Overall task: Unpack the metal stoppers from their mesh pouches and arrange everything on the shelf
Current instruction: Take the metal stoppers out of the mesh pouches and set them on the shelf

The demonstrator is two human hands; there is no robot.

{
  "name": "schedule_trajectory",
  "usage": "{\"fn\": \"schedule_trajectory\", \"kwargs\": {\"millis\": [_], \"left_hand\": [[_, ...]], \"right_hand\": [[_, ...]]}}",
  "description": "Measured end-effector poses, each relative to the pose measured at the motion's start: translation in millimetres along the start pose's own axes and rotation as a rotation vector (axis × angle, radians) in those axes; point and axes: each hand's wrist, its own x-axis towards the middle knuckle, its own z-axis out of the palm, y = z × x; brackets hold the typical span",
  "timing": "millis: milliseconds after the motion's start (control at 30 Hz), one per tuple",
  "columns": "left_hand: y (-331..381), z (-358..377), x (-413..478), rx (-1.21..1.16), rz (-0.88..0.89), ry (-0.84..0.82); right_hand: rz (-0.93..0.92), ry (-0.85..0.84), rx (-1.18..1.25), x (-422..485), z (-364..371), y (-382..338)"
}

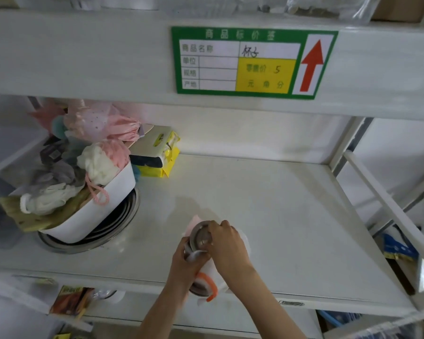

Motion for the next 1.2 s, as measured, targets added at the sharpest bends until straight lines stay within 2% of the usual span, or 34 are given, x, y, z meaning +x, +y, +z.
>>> {"fn": "schedule_trajectory", "kwargs": {"millis": [433, 533, 800, 1200], "left_hand": [[-18, 3, 3, -0.087, 0.047, -0.130], [-26, 3, 5, -0.073, 0.042, -0.113], [-47, -12, 2, -0.023, 0.057, -0.049], [-46, -24, 3, 0.000, 0.024, -0.046]], "right_hand": [[0.009, 0.103, 0.004, 8, 15, 14], [0.032, 0.134, -0.057, 26, 20, 19], [0.118, 0.019, -0.194, 100, 43, 33], [0.089, 0.092, -0.178, 137, 50, 31]]}}
